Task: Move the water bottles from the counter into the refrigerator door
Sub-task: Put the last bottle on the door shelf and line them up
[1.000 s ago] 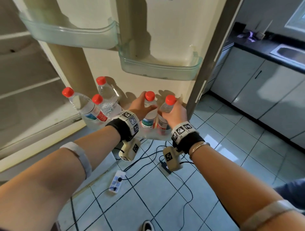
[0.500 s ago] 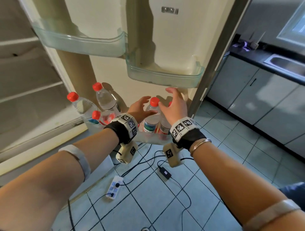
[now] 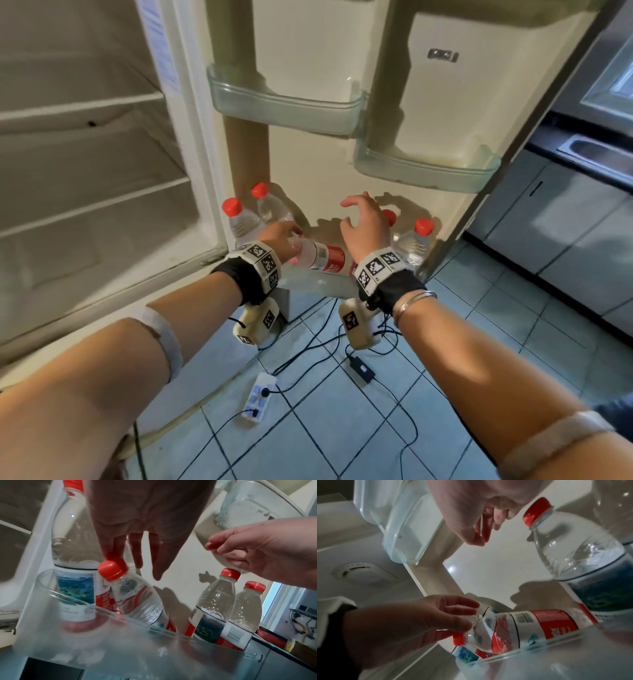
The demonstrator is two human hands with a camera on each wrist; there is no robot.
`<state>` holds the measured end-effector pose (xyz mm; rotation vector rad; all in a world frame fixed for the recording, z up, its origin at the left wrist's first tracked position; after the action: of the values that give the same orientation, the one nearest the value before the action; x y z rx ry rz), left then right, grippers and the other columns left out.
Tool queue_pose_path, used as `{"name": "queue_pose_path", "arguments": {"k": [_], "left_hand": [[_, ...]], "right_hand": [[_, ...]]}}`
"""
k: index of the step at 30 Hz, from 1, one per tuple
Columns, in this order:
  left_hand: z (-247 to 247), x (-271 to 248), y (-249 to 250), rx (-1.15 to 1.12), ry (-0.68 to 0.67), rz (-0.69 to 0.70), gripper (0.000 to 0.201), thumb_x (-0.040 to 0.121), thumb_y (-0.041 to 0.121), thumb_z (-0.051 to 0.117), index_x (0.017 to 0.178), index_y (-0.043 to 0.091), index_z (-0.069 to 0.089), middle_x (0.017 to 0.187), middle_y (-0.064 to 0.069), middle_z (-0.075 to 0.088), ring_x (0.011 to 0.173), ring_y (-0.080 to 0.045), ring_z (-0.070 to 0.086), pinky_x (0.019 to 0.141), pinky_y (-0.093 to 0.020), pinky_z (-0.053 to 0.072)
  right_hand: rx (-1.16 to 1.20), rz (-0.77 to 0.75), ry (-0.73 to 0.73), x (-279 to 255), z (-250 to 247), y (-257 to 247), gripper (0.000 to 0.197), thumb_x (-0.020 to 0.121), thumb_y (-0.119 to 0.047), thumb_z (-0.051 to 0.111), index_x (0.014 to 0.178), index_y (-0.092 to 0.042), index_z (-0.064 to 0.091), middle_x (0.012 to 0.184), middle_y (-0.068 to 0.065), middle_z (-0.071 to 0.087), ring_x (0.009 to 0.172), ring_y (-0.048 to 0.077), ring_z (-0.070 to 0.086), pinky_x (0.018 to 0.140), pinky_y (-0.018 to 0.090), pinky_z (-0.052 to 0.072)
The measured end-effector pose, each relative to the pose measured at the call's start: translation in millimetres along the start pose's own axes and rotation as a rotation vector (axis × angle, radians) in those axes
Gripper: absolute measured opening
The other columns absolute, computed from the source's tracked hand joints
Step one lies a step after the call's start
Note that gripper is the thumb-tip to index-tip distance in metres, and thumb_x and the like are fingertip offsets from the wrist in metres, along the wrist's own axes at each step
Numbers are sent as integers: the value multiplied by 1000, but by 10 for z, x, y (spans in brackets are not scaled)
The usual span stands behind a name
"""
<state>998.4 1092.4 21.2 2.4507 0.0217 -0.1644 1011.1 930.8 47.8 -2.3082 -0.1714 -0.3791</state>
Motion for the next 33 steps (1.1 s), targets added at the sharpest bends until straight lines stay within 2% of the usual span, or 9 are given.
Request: {"name": "queue_pose_path", "arguments": {"k": [4,7,12,16,19,21,25,29,33], "left_hand": [[-1,23,-132,31,38,-50,27,88,10,53,114,13,59,116,-11,60,100,-29,59,91,-39,51],[-10,91,-171,107,32,-48,26,88,9,51,113,15,58,116,-10,60,102,-27,58,95,-38,47],[-83,157,-180,167,12,-44,24,91,7,45,110,11,58,112,-10,60,95,-24,53,84,-26,37],[-148,224,-132,171,-72,-40,41,82,2,58,120,13,51,103,-8,59,92,-25,58,77,-27,44],[-220,302,52,116,-74,36,51,72,3,69,119,15,52,110,-9,62,100,-27,61,87,-39,52],[-262,352,212,66,-44,93,45,70,8,71,111,16,55,101,-5,66,96,-23,63,88,-39,53],[-300,461,332,-73,71,122,36,73,17,72,107,21,60,105,1,66,96,-17,62,80,-28,49],[-439,565,232,51,317,53,38,77,35,69,113,27,59,133,-4,47,123,-28,39,103,-41,32],[-474,623,101,102,251,-135,51,84,23,61,132,25,42,141,-12,35,128,-37,32,105,-47,31]], "right_hand": [[24,51,-9,-39,104,12,26,83,1,52,104,-13,60,117,2,63,111,18,57,84,16,36],[32,98,-26,-32,143,19,26,84,1,51,104,-13,61,115,2,64,101,19,61,82,21,42],[34,103,-103,31,343,-18,27,83,2,51,102,-13,62,112,0,67,105,17,61,86,21,42],[15,97,-278,53,523,-37,40,79,5,57,112,-17,60,119,-1,63,110,16,59,92,22,43],[1,85,-435,33,577,-147,46,77,-1,65,120,-16,58,112,1,63,100,17,59,88,28,48],[-11,57,-456,55,562,-218,44,78,-8,68,120,-10,57,109,8,64,99,24,60,84,31,48],[111,101,-370,171,454,-189,44,83,-14,66,125,-10,53,115,11,63,100,20,57,69,11,33],[105,220,-256,290,345,-10,27,90,-5,54,117,-3,54,117,14,60,85,13,60,66,2,38],[-65,245,-209,319,309,153,33,91,-16,55,122,-6,49,121,15,61,113,31,56,91,31,41]]}}
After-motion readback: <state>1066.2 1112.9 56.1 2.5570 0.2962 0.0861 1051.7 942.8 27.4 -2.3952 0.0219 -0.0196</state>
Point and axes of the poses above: each hand's wrist, its own x-axis towards the middle knuckle, its own z-axis out of the palm, y = z × x, the point moved 4 cm from there along x, towards the middle knuckle
